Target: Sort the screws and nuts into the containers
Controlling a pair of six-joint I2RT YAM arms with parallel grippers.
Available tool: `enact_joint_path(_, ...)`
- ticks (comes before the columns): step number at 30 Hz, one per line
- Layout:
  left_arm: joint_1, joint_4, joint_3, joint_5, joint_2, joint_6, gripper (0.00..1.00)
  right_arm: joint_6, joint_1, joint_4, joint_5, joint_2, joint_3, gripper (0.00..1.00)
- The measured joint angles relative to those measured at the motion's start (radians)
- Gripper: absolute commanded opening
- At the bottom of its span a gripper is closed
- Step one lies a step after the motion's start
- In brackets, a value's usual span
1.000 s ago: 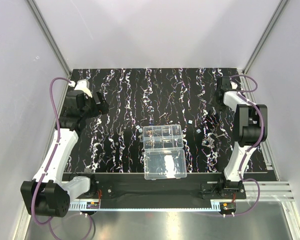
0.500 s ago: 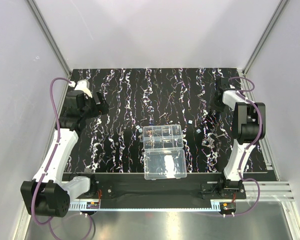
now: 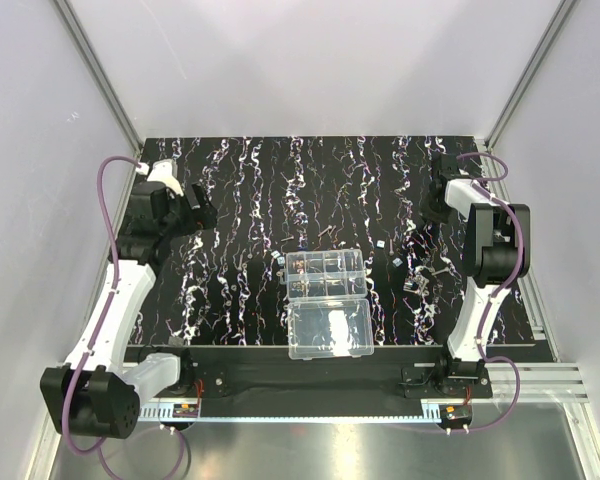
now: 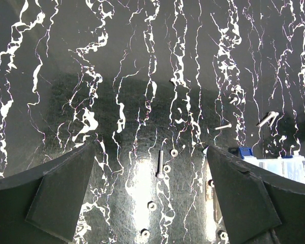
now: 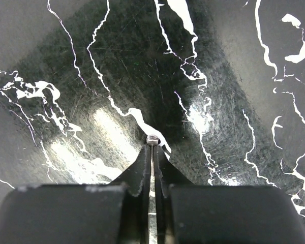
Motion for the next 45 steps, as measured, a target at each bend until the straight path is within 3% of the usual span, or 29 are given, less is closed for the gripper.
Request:
enact_joint_path(13, 0.000, 0.000, -0.006, 0.001, -0.031, 0.000, 0.99, -0.027, 0.033, -0.030, -0.044, -0.060, -0.019, 0.00)
enact_joint_path(22, 0.000, 0.000, -0.006, 0.009, -0.051, -0.001, 0.99, -0.040, 0.327, -0.035, -0.114, -0.246, -0.016, 0.00)
enact_joint_path(29, 0.000, 0.000, -0.006, 0.023, -0.060, -0.007, 0.99, -0.019, 0.550, -0.031, -0.174, -0.262, -0.005, 0.00)
enact_joint_path(45, 0.000, 0.002, -0.023, 0.047, -0.083, -0.019, 0.99, 0.043, 0.675, -0.030, -0.249, -0.218, -0.023, 0.00)
